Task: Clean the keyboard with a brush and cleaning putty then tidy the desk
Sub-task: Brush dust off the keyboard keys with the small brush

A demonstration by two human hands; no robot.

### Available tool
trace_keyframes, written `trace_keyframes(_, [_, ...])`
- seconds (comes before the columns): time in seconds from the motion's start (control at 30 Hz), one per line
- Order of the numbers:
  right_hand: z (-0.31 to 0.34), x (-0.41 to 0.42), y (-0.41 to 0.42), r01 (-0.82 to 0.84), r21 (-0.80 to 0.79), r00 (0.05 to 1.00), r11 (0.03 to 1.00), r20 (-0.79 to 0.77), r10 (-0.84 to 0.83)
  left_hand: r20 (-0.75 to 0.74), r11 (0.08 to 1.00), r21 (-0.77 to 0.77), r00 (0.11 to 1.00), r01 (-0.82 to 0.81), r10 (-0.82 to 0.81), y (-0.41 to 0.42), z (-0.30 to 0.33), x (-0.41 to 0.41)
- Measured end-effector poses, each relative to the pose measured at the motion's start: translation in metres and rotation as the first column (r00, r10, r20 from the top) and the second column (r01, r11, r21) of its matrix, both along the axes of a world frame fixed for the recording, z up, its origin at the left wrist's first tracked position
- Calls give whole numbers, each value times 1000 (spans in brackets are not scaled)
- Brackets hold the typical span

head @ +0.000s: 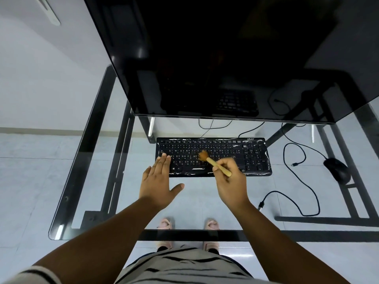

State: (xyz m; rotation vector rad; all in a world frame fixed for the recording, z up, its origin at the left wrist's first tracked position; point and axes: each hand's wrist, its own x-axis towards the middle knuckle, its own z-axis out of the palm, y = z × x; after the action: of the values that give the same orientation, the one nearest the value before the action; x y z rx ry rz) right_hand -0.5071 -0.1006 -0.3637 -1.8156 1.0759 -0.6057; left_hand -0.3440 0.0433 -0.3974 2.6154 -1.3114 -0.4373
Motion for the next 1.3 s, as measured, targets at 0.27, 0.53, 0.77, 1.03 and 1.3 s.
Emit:
trace_keyframes(0.27, [-1, -10, 1, -11, -31, 996, 999, -94, 8, 7, 996, 22, 996, 84, -84, -19, 3, -12])
trace_keyframes(0.53, [-4, 4, -12, -53, -56, 998, 997, -37, 51, -7, 983, 149, 994, 109, -109, -24, 2, -10])
trace_keyframes(0.77, [-5, 17, -21, 71, -201, 974, 977, -196, -111, -6, 983, 150, 994, 108, -108, -24, 2, -10])
trace_keyframes(1.03, [-8, 11, -26, 101, -243, 963, 965, -218, -156, -6, 988, 133, 996, 84, -84, -26, 3, -12])
trace_keyframes(1.3, [-11, -15, -27, 129, -241, 974, 962, -154, -169, 23, 992, 118, 999, 37, -40, -36, 4, -21])
